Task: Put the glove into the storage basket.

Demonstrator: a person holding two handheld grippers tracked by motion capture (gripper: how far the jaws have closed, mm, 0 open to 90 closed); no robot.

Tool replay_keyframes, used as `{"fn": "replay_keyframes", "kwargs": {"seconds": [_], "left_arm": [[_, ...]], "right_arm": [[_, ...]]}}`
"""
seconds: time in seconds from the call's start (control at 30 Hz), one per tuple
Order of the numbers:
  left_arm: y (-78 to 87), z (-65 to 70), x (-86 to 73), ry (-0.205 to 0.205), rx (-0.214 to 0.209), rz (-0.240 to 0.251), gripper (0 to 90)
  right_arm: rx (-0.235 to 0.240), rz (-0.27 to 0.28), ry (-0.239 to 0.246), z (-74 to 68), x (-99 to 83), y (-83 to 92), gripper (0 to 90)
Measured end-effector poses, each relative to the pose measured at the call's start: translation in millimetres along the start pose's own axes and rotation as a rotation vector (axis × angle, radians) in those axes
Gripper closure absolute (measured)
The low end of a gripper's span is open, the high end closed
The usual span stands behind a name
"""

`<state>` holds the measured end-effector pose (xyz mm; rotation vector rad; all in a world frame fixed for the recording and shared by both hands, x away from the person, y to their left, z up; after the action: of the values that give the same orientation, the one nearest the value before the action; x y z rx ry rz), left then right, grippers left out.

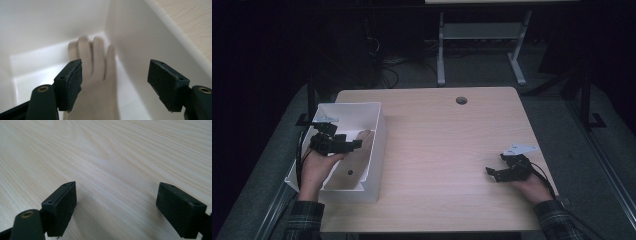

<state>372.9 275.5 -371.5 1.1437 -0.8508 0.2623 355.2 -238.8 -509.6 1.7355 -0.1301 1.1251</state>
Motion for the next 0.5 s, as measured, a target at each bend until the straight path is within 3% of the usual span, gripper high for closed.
{"fn": "replay_keyframes", "kwargs": {"seconds": [0.33,0.5], "left_arm": [[0.7,64.6,33.8,-0.105,-0.148,0.043,24.3],[-6.0,93.6,42.3,-0.147,-0.189,0.048,23.5]], "right_arm": [[0.000,-0.003,0.004,0.1,-0.1,0.1,15.8],[0.000,-0.002,0.005,0.2,-0.1,0.0,15.7]]}}
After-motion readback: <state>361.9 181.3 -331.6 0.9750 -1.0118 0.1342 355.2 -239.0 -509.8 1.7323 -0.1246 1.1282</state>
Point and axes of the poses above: each handheld gripper's, and its own axes: y roughly backward along the jaws, x roughly out of its top, z roughly to its right, the point moved 4 cm from there along -y, roughly forward along the jaws
